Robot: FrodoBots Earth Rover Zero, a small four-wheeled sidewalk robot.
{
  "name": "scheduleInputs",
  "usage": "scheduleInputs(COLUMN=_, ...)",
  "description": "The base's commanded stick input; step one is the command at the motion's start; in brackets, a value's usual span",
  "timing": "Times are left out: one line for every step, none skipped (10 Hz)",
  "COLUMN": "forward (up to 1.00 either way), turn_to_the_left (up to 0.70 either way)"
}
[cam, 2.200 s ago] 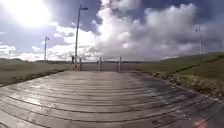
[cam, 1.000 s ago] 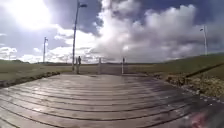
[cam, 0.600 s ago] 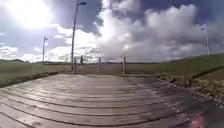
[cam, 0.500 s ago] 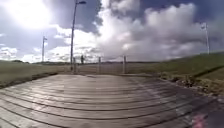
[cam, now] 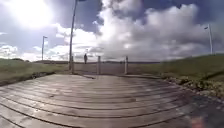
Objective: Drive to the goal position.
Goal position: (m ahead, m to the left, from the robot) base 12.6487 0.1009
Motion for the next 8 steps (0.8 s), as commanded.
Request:
scheduleInputs(forward=0.85, turn_to_the_left=0.00)
scheduleInputs(forward=0.85, turn_to_the_left=0.00)
scheduleInputs(forward=0.85, turn_to_the_left=0.00)
scheduleInputs(forward=0.85, turn_to_the_left=0.00)
scheduleInputs(forward=0.64, turn_to_the_left=0.00)
scheduleInputs(forward=0.26, turn_to_the_left=0.00)
scheduleInputs(forward=0.00, turn_to_the_left=0.00)
scheduleInputs(forward=0.00, turn_to_the_left=0.00)
